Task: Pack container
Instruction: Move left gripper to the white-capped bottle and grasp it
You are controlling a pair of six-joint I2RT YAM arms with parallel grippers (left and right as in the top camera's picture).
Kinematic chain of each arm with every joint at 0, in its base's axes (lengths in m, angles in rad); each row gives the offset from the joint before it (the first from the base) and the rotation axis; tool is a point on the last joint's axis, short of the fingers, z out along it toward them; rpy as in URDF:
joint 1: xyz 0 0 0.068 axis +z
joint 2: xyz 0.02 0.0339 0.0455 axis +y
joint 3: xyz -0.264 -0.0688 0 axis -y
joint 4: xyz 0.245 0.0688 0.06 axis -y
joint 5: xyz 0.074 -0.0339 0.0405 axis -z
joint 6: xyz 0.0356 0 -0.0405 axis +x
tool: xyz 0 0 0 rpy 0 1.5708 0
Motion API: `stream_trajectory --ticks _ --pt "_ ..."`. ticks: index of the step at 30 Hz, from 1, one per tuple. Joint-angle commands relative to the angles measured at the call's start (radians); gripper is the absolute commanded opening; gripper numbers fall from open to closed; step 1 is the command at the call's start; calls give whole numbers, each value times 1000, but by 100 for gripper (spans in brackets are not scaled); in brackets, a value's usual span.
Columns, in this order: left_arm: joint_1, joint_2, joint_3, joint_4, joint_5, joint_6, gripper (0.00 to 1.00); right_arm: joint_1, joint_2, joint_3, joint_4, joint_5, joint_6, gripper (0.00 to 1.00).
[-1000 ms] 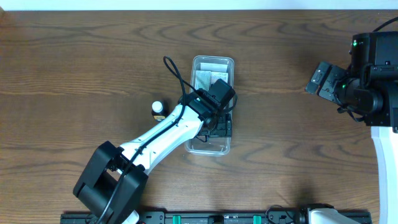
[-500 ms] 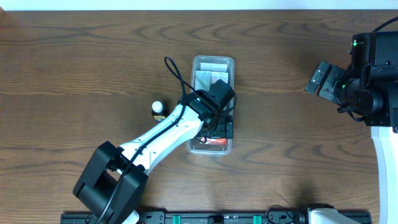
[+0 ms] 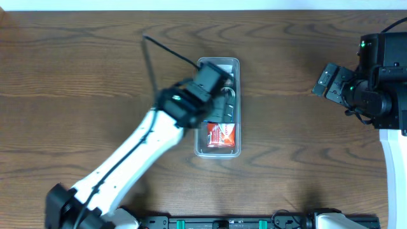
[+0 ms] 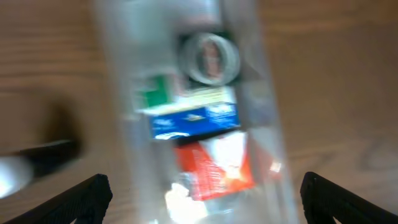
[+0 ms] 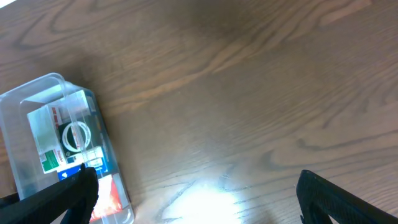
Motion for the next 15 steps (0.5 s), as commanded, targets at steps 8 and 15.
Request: stream_trajectory --ticks 8,15 --pt "377 73 5 -84 34 159 98 -8 2 1 -3 3 -15 99" --pt "471 142 3 -102 108 229 88 -8 2 1 -3 3 -15 99"
